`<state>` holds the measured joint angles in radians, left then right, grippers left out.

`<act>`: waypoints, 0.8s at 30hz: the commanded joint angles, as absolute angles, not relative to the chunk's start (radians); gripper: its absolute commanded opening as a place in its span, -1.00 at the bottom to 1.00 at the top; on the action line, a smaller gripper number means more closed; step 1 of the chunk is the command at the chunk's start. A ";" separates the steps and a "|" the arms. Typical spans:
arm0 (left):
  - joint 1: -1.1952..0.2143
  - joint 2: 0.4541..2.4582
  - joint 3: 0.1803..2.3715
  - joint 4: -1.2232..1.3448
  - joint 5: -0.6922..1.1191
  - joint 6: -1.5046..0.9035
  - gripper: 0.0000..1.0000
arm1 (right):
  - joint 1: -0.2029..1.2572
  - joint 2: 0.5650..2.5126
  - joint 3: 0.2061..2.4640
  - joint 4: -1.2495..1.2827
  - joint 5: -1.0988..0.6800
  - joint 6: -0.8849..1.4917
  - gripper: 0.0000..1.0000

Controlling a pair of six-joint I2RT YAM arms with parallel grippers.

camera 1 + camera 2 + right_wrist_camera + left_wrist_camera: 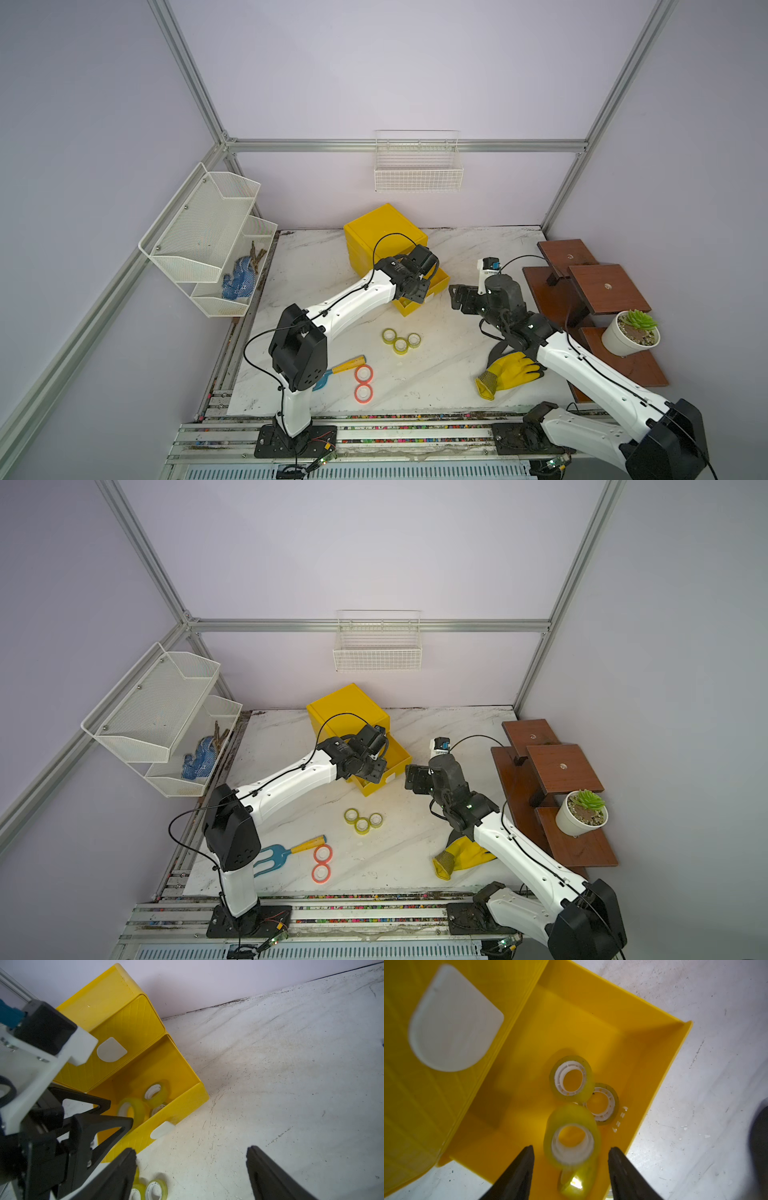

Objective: Place the transparent tape into the drawer according to color
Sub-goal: Place the tape in the drawer.

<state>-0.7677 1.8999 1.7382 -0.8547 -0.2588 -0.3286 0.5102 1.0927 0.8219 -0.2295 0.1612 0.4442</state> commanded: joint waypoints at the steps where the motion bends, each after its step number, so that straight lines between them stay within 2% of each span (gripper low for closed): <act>1: -0.759 1.887 1.794 -0.833 -0.245 -0.328 0.42 | 0.502 1.074 0.818 -0.200 0.138 0.441 0.76; 7: -0.759 1.813 1.786 -0.833 -0.220 -0.327 0.70 | 0.503 1.067 0.819 -0.237 0.083 0.432 0.76; 13: -0.761 1.627 1.669 -0.791 -0.194 -0.336 0.99 | 0.507 1.099 0.818 -0.278 -0.118 0.360 0.73; 18: -0.761 1.427 1.500 -0.733 -0.223 -0.348 1.00 | 0.569 1.162 0.824 -0.325 -0.186 0.320 0.71; 21: -0.759 1.292 1.407 -0.720 -0.269 -0.349 1.00 | 0.674 1.267 0.865 -0.405 -0.134 0.270 0.70; 24: -0.759 1.187 1.332 -0.724 -0.345 -0.350 1.00 | 0.714 1.390 0.915 -0.479 -0.140 0.248 0.69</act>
<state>-0.7658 1.2465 1.3746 -0.7551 -0.2665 -0.3389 0.6884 1.3220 0.8700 -0.3714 -0.1295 0.3000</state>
